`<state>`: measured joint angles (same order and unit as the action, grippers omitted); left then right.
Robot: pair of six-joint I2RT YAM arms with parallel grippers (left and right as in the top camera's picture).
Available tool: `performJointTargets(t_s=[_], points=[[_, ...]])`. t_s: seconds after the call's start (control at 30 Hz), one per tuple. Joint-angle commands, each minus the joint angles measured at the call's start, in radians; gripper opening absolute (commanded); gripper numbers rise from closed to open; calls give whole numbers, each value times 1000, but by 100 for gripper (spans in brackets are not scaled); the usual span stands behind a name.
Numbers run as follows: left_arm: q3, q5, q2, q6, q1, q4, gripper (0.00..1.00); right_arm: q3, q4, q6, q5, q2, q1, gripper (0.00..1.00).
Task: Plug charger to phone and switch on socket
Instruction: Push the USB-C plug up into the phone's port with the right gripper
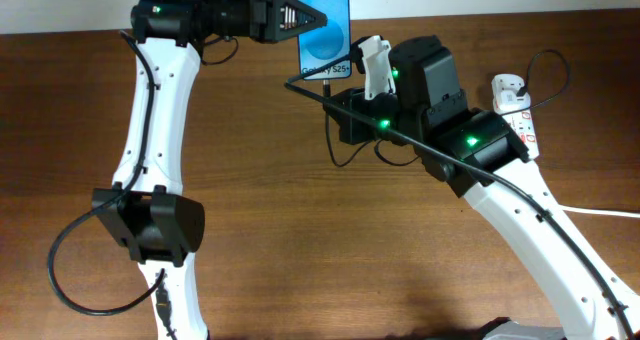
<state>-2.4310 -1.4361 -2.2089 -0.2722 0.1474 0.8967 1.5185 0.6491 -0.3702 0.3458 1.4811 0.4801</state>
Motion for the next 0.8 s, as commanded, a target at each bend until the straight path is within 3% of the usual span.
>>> performJointTargets(t_s=[0.0,0.77], points=[[-8,-42,10,20,-6,-2,0,26,-14,-5,13,-9,-4,4],[-8,-33,10,20,-6,-3,0,26,-4,-5,24,-9,-4,4]])
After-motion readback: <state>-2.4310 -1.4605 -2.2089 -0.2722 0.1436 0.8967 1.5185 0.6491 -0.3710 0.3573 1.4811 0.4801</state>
